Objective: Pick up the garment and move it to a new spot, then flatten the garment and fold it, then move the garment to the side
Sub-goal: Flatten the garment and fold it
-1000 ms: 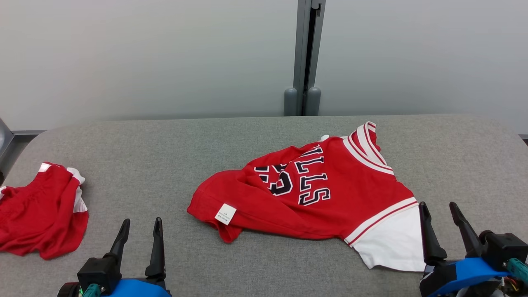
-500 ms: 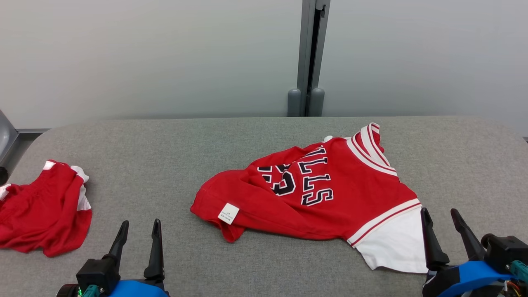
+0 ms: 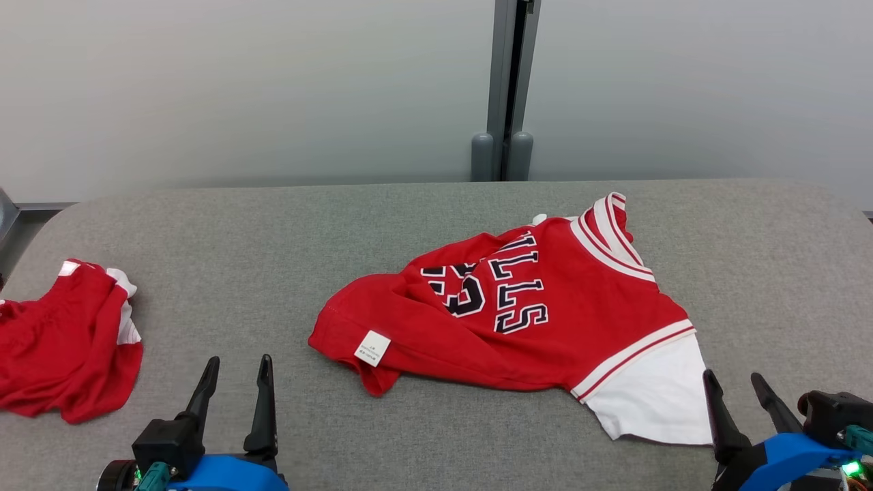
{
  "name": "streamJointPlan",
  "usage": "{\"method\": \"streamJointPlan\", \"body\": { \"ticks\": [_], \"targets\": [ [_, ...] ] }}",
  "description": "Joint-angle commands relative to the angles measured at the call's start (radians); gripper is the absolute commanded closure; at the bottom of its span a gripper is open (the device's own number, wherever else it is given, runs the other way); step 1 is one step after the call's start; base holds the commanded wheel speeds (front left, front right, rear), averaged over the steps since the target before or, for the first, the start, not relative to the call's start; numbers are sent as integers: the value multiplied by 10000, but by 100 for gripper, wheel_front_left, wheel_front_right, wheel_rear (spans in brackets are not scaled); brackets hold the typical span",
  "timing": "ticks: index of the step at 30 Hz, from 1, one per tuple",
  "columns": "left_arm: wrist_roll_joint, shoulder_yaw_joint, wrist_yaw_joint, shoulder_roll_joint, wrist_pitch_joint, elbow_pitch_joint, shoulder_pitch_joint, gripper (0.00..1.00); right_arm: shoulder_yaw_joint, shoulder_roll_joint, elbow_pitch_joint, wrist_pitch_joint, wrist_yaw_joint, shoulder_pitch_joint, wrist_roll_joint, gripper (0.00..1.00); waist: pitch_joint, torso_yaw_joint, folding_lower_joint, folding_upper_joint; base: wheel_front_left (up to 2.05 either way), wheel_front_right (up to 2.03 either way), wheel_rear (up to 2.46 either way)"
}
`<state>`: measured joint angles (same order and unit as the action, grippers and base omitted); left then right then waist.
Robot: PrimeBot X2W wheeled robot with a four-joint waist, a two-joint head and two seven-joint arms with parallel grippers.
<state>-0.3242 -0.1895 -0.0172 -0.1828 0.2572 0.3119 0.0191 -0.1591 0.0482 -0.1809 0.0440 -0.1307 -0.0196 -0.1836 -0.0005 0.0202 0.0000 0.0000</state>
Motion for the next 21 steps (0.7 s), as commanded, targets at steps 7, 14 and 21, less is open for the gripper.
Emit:
{"method": "streamJointPlan", "body": {
  "ticks": [7,14,21],
  "targets": [
    [2,-24,49,-23,37,-47,268,0,-660,37,-786,1320,-1,379,663,0,385,-109,0,0,0,0,0],
    [98,-110,-39,-85,59,-139,576,0,-742,37,-2554,1509,-1,1387,956,0,867,-132,0,0,0,0,0],
    [190,-319,-155,-84,62,53,1047,0,-371,20,-4471,1382,-1,2222,1166,0,1116,-95,0,0,0,0,0]
  ]
}}
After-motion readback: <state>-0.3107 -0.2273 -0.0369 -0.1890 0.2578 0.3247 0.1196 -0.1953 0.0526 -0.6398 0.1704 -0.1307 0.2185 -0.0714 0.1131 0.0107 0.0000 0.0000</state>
